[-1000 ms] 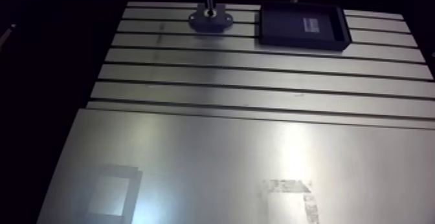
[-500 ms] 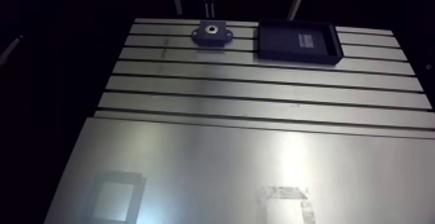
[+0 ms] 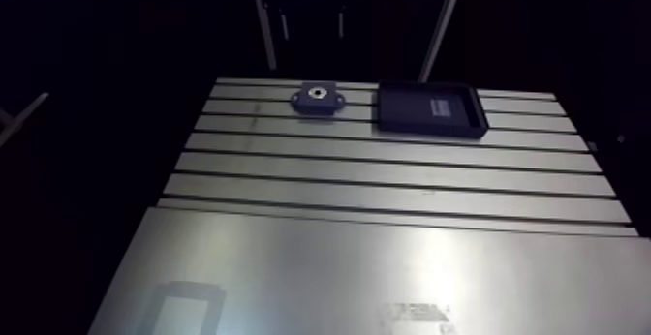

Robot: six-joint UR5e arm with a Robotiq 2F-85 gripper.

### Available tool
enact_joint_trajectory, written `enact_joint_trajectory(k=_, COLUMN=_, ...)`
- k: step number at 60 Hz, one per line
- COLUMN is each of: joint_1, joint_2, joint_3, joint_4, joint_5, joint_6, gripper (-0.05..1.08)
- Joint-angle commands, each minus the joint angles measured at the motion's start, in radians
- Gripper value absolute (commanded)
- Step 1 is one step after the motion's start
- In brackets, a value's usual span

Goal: Pick up the bearing and press it into the housing until flush.

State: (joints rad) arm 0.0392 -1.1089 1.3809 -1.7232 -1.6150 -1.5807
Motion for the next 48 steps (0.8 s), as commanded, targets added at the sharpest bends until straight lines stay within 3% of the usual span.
enact_joint_trajectory(k=1, joint_1=-0.007, joint_2=-0.155, joint_3=-0.005, joint_4=0.158, joint_5=0.002, joint_6=0.000, gripper=0.01)
enact_joint_trajectory(k=10, joint_1=-0.011, joint_2=-0.220, joint_3=0.009, joint_4=0.182, joint_5=0.002, joint_6=-0.015, gripper=0.01)
enact_joint_trajectory(k=16, joint_1=-0.051, joint_2=-0.310, joint_3=0.051, joint_4=0.241, joint_5=0.005, joint_6=-0.058, gripper=0.01)
enact_joint_trajectory(k=21, joint_1=-0.056, joint_2=-0.339, joint_3=0.078, joint_4=0.251, joint_5=0.001, joint_6=-0.060, gripper=0.01)
enact_joint_trajectory(k=48, joint_1=-0.084, joint_2=-0.357, joint_3=0.069, joint_4=0.253, joint_5=0.008, joint_6=-0.089, gripper=0.01)
